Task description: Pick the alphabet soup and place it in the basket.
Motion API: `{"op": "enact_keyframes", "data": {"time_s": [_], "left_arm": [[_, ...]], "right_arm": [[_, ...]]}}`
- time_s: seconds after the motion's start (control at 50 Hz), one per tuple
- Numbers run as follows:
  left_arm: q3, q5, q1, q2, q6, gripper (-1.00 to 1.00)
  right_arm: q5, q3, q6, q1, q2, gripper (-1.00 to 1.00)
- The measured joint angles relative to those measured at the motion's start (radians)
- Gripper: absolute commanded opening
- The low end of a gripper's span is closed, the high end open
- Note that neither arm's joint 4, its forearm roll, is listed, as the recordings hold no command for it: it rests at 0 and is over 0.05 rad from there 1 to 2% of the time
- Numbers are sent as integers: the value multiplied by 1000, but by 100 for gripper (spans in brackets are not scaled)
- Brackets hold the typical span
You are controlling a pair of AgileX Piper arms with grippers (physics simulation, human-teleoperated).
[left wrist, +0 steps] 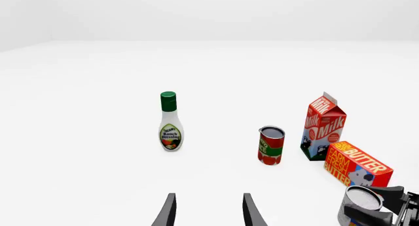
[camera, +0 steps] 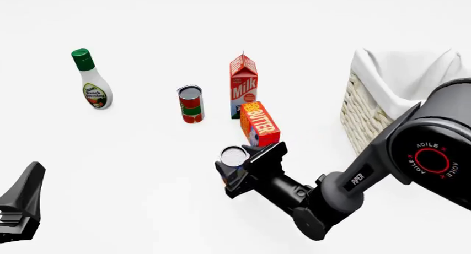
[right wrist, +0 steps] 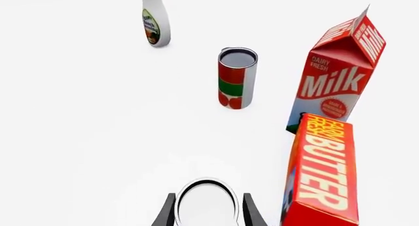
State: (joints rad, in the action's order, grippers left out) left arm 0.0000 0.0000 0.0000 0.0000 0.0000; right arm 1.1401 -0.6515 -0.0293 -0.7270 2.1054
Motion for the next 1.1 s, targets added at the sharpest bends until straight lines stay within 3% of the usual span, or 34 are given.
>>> {"op": "enact_keyframes", "data": {"time_s": [0.5,0.52,1.1], "left_arm": [[0,0,0,0,0,100],[0,0,0,0,0,100],[0,0,0,0,0,100]], "right_arm": [[7,-41,-2,8,76,100],[7,-42,-2,8,79,-100],[22,3,-3,-12,28,-100]]}}
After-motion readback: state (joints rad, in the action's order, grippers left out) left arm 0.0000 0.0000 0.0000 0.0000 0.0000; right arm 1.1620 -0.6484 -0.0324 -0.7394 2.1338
